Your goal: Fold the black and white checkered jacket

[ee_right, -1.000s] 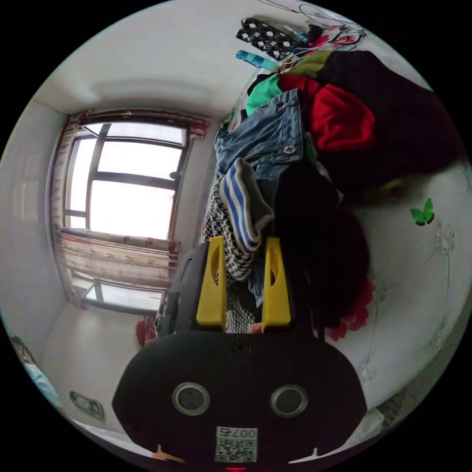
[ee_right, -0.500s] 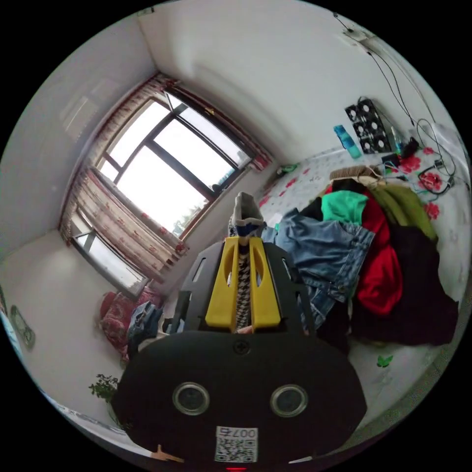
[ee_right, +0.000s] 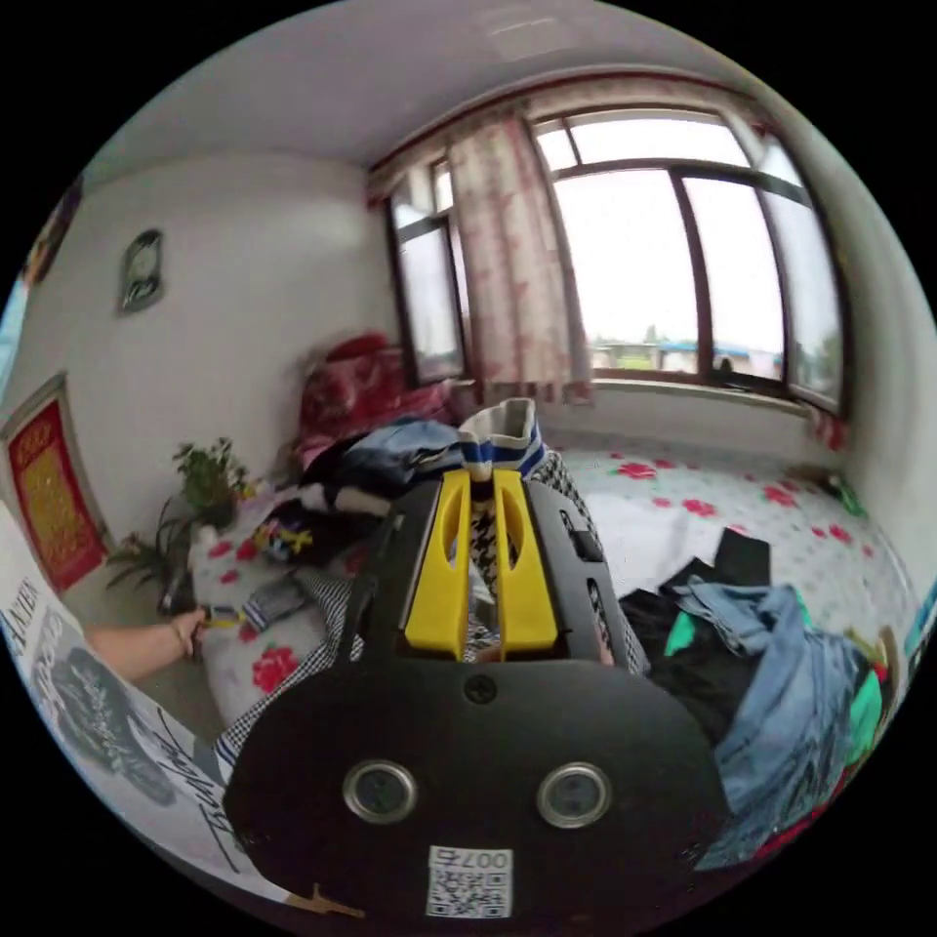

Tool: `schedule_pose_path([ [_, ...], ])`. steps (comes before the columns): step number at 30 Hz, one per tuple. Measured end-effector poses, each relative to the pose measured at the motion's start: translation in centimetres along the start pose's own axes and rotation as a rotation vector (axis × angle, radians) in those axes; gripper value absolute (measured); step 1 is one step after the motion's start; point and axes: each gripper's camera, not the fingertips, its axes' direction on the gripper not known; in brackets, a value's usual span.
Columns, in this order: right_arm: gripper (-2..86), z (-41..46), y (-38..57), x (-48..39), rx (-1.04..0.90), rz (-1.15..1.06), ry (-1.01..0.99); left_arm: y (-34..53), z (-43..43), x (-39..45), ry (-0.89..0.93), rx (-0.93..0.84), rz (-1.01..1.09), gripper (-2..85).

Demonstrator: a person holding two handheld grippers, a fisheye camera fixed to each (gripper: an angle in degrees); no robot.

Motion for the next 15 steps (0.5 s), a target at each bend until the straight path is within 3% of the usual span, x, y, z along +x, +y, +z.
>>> schedule_pose_path([
  [3, 2.4, 13.8, 3.6, -8.5, -0.257, -0.068, -0.214, -3.3, 1.1, 0.0, -0.027, 0.005, -0.004, 14.9],
  [5, 2.5, 24.3, 10.0, -14.5, -0.614, -0.067, -0.278, -4.7, 2.8, 0.1, -0.053, -0.037, -0.011, 15.0],
  [8, 2.7, 27.8, 16.3, -19.7, -0.711, -0.076, -0.343, -5.8, 4.2, 0.2, -0.106, -0.041, -0.026, 12.7],
  [11, 3.2, 27.9, 20.1, -21.6, -0.798, -0.102, -0.355, -6.3, 4.1, 0.8, -0.077, -0.057, 0.020, 4.9],
  [15, 3.3, 26.5, 23.2, -18.8, -0.853, 0.020, -0.304, -6.0, -1.1, 4.3, 0.184, 0.013, 0.256, 0.5],
])
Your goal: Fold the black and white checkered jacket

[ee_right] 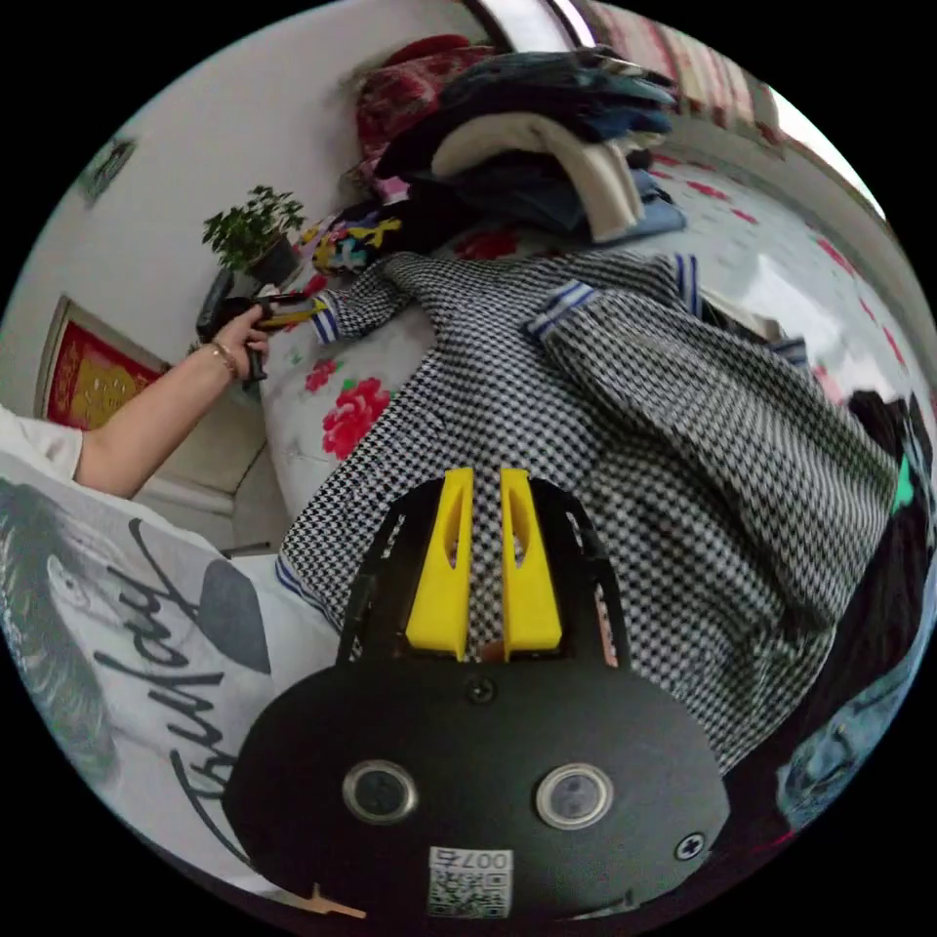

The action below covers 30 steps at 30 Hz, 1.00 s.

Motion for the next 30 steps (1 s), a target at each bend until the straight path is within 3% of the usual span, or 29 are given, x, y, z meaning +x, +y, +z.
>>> schedule_pose_path([
  [2, 3.1, -0.6, 2.4, 2.7, 0.019, 0.126, -0.009, -0.8, -2.8, 3.9, 0.107, 0.033, 0.143, 0.2],
  [8, 2.2, -2.4, 7.9, 5.8, 0.140, 0.316, 0.079, 0.4, -6.5, 26.9, 0.286, 0.080, 0.705, 0.5],
  [12, 0.9, -2.4, 10.4, 6.5, 0.170, 0.394, 0.088, 6.6, 3.0, 42.2, 0.431, -0.048, 0.814, 3.6],
  [16, 0.0, -2.5, 13.4, 6.7, 0.186, 0.451, 0.134, 18.4, 17.3, 52.9, 0.386, -0.378, 0.838, 10.9],
  [23, -0.3, -5.1, 16.9, 9.0, 0.264, 0.660, 0.180, 34.5, 24.7, 55.8, 0.197, -0.552, 1.043, 7.9],
  [30, -0.3, -6.7, 12.6, 7.8, 0.382, 0.638, 0.128, 44.7, 28.0, 54.2, 0.085, -0.687, 1.103, -0.5],
])
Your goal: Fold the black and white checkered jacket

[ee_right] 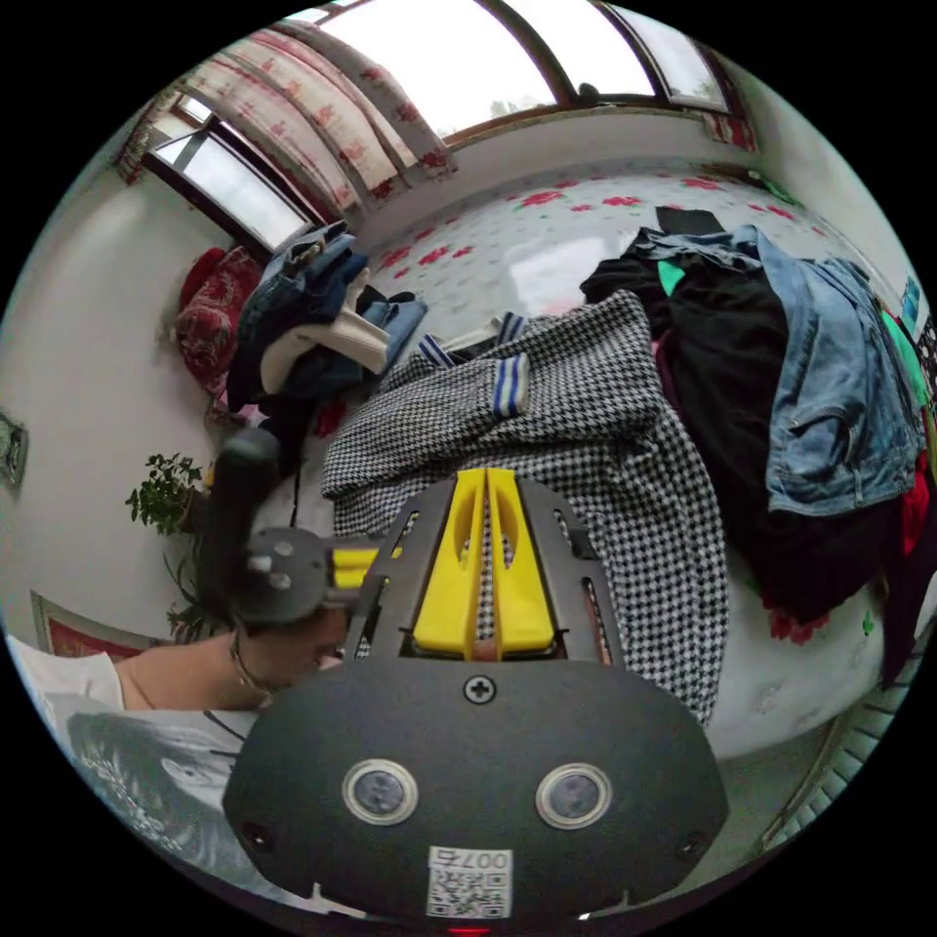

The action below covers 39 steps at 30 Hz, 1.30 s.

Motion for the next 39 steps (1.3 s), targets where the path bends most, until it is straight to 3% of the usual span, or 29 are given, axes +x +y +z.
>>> schedule_pose_path([
  [8, -0.3, 2.2, 0.4, -3.6, -0.081, -0.118, -0.154, 0.5, 4.5, 2.7, 0.074, -0.004, -0.048, -1.0],
  [18, -0.3, 2.5, 2.2, -2.2, -0.104, -0.106, -0.170, -0.4, 9.8, 5.8, 0.058, 0.000, -0.048, -1.0],
  [25, -0.3, 3.2, 3.8, -1.6, -0.118, -0.114, -0.123, -0.4, 13.9, 6.6, -0.085, -0.047, -0.096, -1.0],
  [32, -0.3, 3.2, 4.4, -0.7, -0.073, -0.057, -0.155, -1.0, 17.0, 7.4, -0.109, -0.090, -0.118, -0.9],
  [35, -0.3, 3.7, 4.5, -0.5, -0.085, -0.099, -0.154, -1.2, 17.5, 7.7, -0.223, -0.068, -0.100, -0.8],
  [39, -0.3, 4.9, 6.8, 0.3, -0.195, -0.275, 0.066, 1.7, 17.3, 3.4, -0.365, -0.074, -0.251, 0.4],
])
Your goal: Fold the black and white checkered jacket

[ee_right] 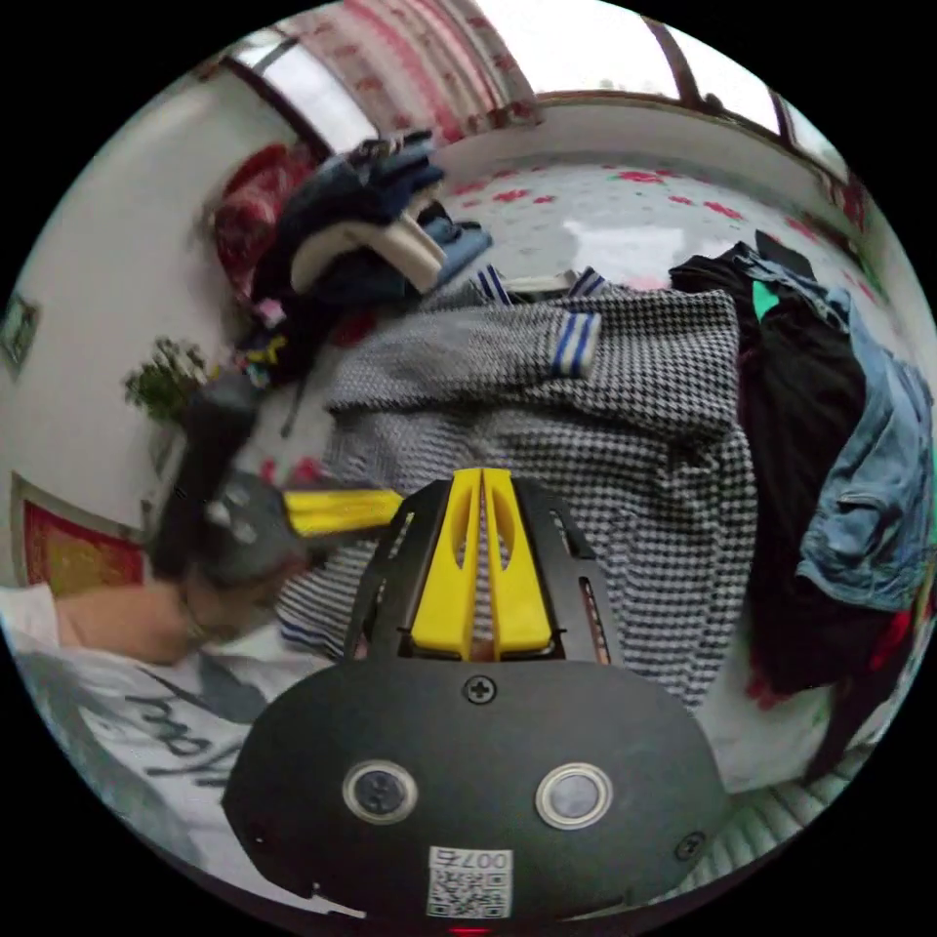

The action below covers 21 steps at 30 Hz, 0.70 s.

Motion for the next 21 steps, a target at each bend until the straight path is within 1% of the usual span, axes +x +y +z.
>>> schedule_pose_path([
  [2, -0.3, 2.3, 3.2, 0.9, -0.117, -0.073, 0.196, 1.4, 0.9, -2.6, -0.028, -0.022, -0.075, 2.3],
  [3, -0.3, 3.0, 4.2, 1.1, -0.140, -0.087, 0.236, 2.5, 1.6, -4.1, -0.028, -0.042, -0.126, 4.0],
  [5, -0.3, 5.7, 7.8, 1.6, -0.264, -0.147, 0.361, 4.1, 2.7, -5.4, -0.027, -0.074, -0.180, 5.1],
  [7, -0.3, 7.8, 9.7, 1.5, -0.358, -0.180, 0.412, 5.9, 4.3, -5.9, -0.027, -0.113, -0.226, 6.2],
  [9, -0.3, 8.1, 11.0, 0.6, -0.302, -0.214, 0.467, 7.1, 5.1, -5.6, -0.032, -0.112, -0.241, 6.4],
  [11, -0.3, 9.0, 12.1, -0.9, -0.279, -0.312, 0.568, 7.7, 5.2, -4.9, -0.064, -0.089, -0.239, 6.4],
  [14, -0.2, 9.8, 12.5, -2.0, -0.302, -0.407, 0.674, 8.2, 5.3, -3.7, -0.114, -0.083, -0.238, 6.3],
  [16, -0.1, 9.7, 12.5, -1.9, -0.308, -0.428, 0.694, 8.9, 5.1, -3.2, -0.129, -0.071, -0.242, 6.0],
  [18, 0.2, 8.9, 12.2, -1.2, -0.306, -0.417, 0.660, 9.7, 4.9, -2.9, -0.141, -0.055, -0.242, 5.9],
  [21, 1.2, 6.2, 11.3, 1.3, -0.301, -0.327, 0.510, 11.1, 4.3, -2.8, -0.149, -0.027, -0.262, 5.9],
])
